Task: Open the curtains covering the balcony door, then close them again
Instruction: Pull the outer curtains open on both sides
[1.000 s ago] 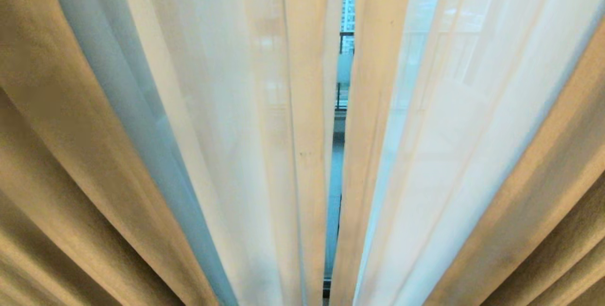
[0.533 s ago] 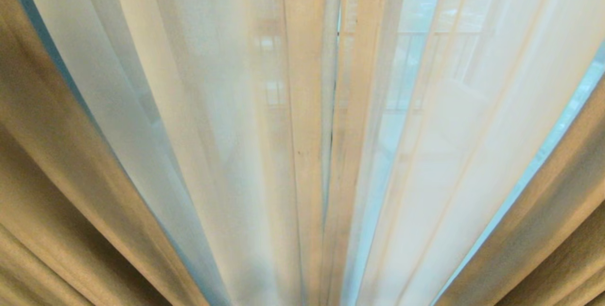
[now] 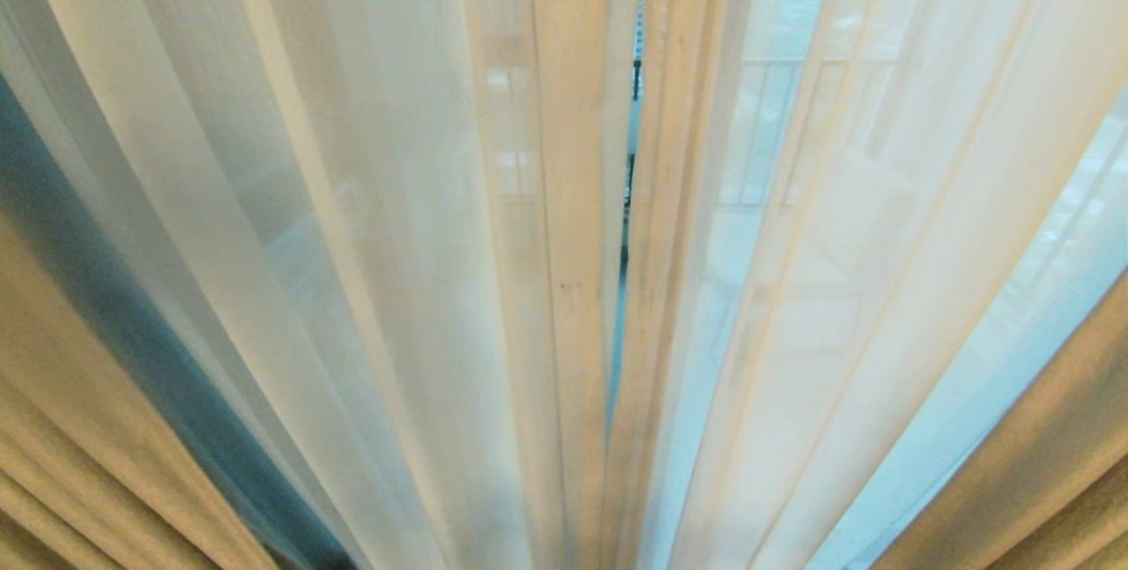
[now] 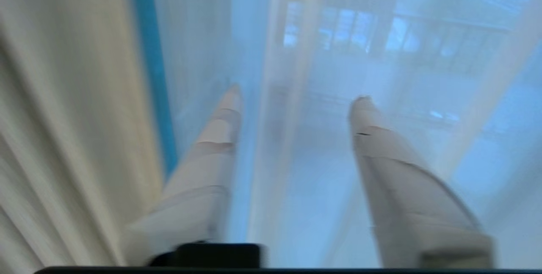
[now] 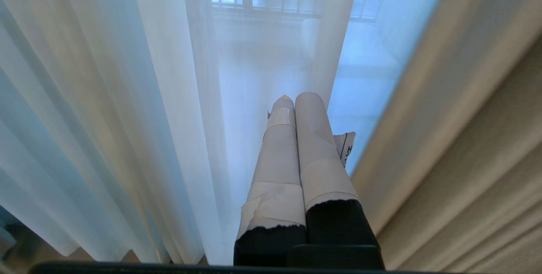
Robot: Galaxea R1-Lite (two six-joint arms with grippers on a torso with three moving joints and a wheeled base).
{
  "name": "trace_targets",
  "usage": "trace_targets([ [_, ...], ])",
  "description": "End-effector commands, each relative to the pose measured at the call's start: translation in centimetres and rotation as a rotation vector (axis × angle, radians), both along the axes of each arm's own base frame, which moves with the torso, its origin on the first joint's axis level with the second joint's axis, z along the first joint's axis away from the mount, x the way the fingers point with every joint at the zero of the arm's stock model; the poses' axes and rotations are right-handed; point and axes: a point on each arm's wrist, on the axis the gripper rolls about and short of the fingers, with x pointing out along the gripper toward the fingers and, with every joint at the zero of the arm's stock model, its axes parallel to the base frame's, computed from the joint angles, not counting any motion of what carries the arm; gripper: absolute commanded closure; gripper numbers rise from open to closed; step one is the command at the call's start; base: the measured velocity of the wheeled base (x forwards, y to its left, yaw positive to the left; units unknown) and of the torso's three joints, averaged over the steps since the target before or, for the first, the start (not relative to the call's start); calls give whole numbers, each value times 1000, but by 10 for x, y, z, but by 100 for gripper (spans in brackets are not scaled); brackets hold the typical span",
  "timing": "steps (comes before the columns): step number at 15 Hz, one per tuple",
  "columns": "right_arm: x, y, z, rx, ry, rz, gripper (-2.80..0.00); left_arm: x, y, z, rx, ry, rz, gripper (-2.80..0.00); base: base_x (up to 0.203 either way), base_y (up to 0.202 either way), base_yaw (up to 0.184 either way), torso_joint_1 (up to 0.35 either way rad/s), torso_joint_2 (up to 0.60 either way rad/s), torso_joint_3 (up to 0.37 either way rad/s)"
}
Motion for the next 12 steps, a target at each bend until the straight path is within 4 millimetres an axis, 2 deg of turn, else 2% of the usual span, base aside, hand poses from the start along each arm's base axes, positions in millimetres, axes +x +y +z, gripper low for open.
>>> trace_targets([
  [1,0,0,0,-1,2,1,0,-19,-12,-11,2,-6,-33,0,0,0,0,0,0,0],
  [10,0,0,0,-1,1,1,0,-48,-35,-83,-27,88,-248,0,0,0,0,0,0,0],
  [12,0,0,0,-1,0,1,0,-60,-40,-105,-20,99,-296,0,0,0,0,0,0,0],
])
